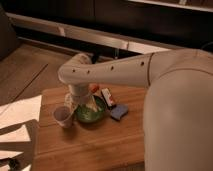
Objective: Pick up the ceramic cup
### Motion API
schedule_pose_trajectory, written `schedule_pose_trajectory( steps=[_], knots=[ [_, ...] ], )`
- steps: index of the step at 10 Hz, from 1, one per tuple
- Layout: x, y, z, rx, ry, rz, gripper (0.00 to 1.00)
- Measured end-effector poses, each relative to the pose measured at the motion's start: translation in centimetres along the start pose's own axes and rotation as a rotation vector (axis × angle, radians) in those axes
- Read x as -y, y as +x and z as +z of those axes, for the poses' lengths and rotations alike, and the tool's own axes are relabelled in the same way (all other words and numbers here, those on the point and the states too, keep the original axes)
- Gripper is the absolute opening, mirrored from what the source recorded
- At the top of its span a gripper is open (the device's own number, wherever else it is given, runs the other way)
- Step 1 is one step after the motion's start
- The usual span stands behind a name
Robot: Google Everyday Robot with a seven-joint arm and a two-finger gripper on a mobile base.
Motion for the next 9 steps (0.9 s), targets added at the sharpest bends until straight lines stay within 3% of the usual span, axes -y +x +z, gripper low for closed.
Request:
schedule_pose_trajectory(
  steps=[7, 8, 9],
  knots=[
    [0.0, -0.03, -0.07, 0.004, 0.002, -0.003, 0.65],
    [0.06, -0.16, -0.17, 0.015, 0.012, -0.013, 0.65],
    [-0.53, -0.56, -0.72, 0.054, 0.038, -0.059, 0.65]
  ],
)
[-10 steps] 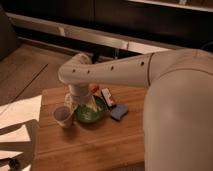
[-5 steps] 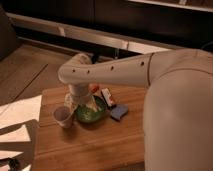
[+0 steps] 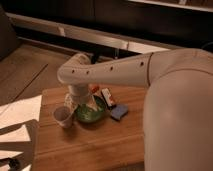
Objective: Pick up the ceramic cup
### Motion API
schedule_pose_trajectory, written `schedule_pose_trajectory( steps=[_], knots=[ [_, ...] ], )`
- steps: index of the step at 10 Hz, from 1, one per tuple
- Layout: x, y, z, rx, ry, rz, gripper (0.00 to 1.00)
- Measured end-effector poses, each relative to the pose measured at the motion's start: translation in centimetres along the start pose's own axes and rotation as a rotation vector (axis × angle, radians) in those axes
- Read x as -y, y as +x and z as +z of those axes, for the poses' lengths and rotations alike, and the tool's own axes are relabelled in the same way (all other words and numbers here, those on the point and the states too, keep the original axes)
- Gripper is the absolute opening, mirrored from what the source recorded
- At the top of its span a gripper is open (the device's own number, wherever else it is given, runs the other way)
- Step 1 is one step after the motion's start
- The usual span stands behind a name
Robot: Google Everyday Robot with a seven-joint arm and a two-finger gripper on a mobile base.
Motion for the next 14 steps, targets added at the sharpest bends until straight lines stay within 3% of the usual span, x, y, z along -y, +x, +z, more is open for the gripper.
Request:
schedule_pose_trajectory(
  steps=[2, 3, 6, 9, 14],
  knots=[
    [-2.6, -1.0, -1.5, 0.08, 0.042, -0.136, 0.65],
    [-3.8, -1.2, -1.7, 0.096, 0.065, -0.194, 0.65],
    [-4.9, -0.7, 0.0, 0.048, 0.107, -0.236, 0.65],
    [-4.0, -1.6, 2.2, -0.019, 0.136, -0.186, 0.65],
    [-6.6, -3.6, 5.9, -0.105, 0.132, -0.195, 0.65]
  ],
)
